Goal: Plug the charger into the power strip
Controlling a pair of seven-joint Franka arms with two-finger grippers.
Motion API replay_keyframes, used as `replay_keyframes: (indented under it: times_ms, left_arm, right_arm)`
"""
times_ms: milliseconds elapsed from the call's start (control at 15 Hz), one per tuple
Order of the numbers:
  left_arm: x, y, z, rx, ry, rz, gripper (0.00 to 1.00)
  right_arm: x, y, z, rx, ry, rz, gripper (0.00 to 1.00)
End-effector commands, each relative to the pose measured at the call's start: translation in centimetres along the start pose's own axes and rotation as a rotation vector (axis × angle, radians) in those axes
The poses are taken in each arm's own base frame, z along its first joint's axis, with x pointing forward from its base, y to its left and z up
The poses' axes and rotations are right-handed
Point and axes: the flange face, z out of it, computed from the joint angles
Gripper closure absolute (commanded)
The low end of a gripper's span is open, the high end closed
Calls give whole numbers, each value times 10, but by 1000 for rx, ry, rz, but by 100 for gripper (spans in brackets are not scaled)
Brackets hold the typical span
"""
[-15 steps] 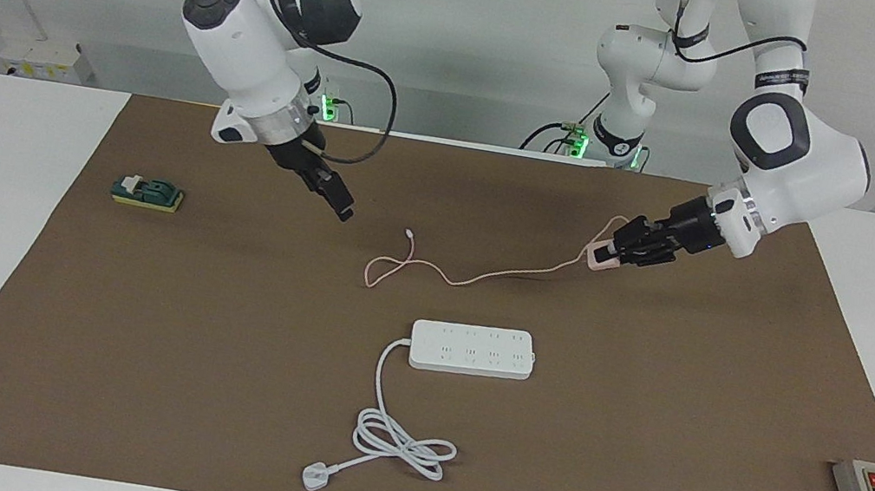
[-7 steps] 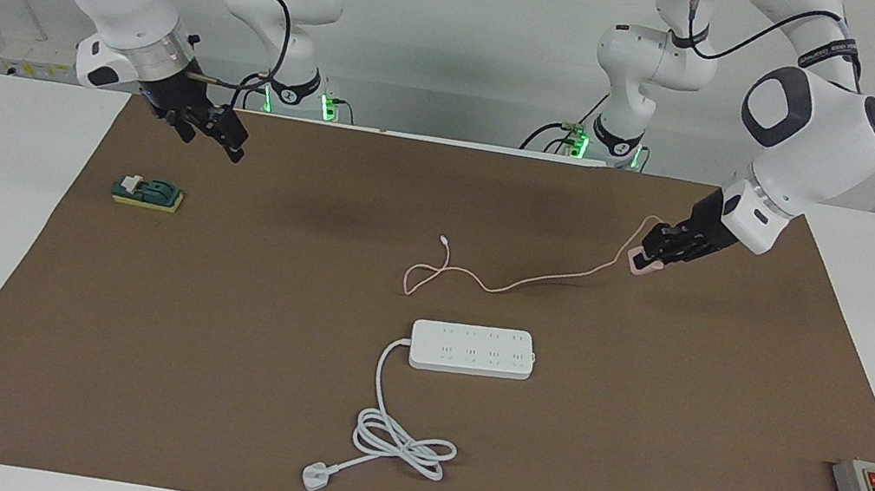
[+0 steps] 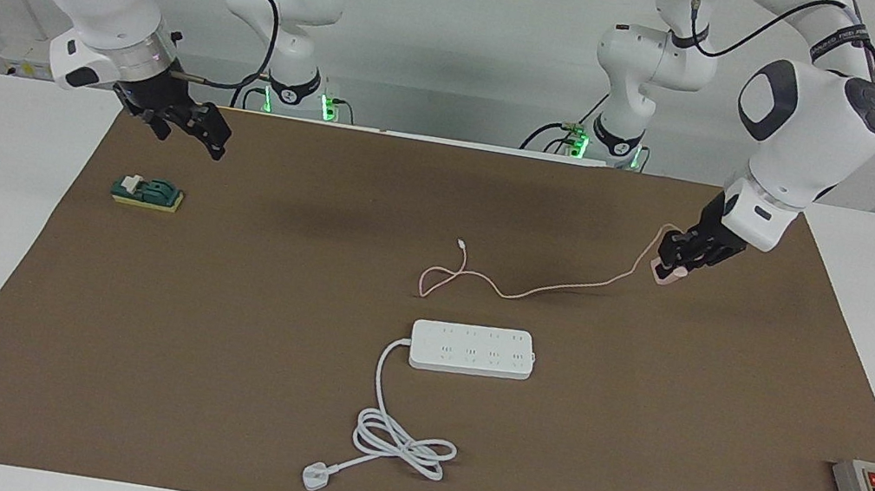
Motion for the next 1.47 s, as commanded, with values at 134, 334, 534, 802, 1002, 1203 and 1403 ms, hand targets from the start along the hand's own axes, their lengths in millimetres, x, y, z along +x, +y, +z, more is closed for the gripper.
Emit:
replay_keyframes:
  times_ms: [134, 334, 534, 802, 1002, 1203, 1403]
  left_arm:
    - [-3, 19, 2, 29, 19, -131, 100]
    - [4, 26, -6, 2, 72, -304, 100]
    - [6, 33, -7, -10, 100, -410, 100]
    - [7, 45, 2, -14, 160, -721, 100]
    - [0, 71, 20, -7, 143, -964, 100]
    - [-9, 105, 50, 41, 169, -1126, 100]
    - [-21, 119, 57, 87, 209, -1235, 100]
  right_arm:
    - [4, 14, 0, -14, -5, -91, 0]
    - [0, 9, 1, -20, -25, -106, 0]
    - [-1, 11, -3, -16, -20, -105, 0]
    - [-2, 18, -7, -14, -18, -109, 0]
    - [4, 37, -10, -11, -27, -132, 0]
    - [7, 43, -16, -8, -12, -147, 0]
    - [6, 41, -17, -7, -8, -149, 0]
